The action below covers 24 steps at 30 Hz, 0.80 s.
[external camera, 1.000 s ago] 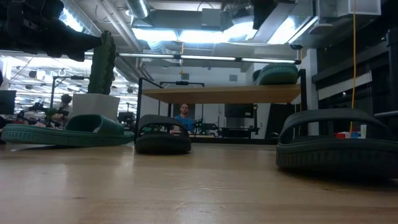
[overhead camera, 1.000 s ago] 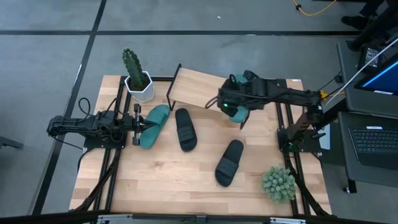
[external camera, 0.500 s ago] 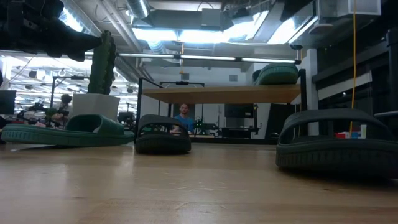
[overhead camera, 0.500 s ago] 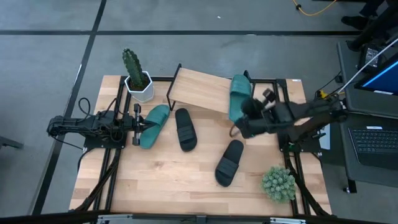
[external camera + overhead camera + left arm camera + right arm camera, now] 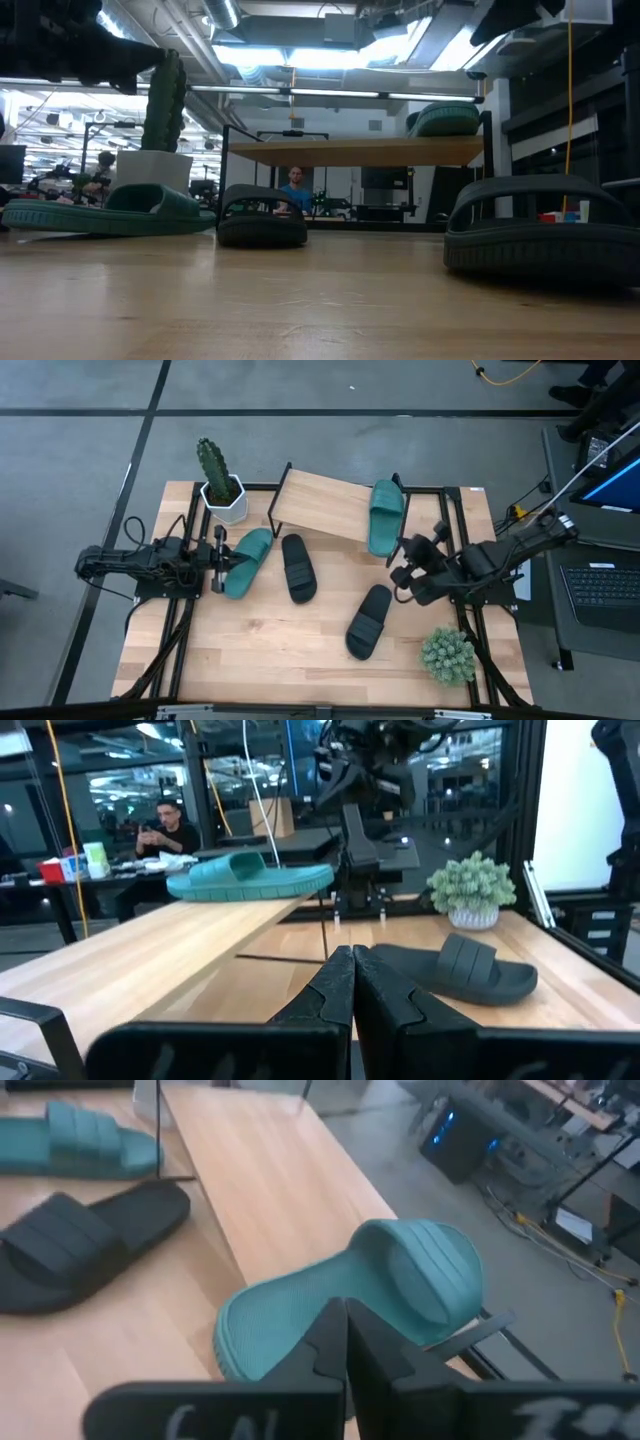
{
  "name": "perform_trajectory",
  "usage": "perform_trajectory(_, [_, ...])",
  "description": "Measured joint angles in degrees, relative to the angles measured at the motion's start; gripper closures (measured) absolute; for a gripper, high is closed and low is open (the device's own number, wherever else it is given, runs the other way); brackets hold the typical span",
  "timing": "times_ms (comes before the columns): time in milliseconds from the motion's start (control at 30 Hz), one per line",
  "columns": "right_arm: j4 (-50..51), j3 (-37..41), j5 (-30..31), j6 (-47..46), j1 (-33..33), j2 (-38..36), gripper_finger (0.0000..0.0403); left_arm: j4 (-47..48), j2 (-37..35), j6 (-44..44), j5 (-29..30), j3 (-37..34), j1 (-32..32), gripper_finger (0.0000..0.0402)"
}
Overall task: Pick and place slides into the shelf
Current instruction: Put the green slide on the shelf
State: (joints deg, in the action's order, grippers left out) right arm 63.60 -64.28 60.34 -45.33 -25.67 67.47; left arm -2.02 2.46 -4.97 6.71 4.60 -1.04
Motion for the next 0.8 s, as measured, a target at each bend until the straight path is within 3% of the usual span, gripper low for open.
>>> perform_trajectory(333, [-24.85, 9.86, 2.54, 15.84, -1.66, -2.43, 0.0399, -2.7, 12.0, 1.1, 3.05, 5.58, 0.02, 0.0401])
perform_trajectory(600, [-33.51, 15.95, 4.24, 17.16, -3.3, -2.54, 0.04, -2.55, 20.97, -0.04, 2.54, 10.96, 0.02, 0.0401])
perform_trajectory(800, [-34.8, 16.86, 4.13, 15.62, -8.72, -2.54, 0.0401, 3.35, 23.1, 1.63, 2.37, 13.32, 0.0, 0.0402])
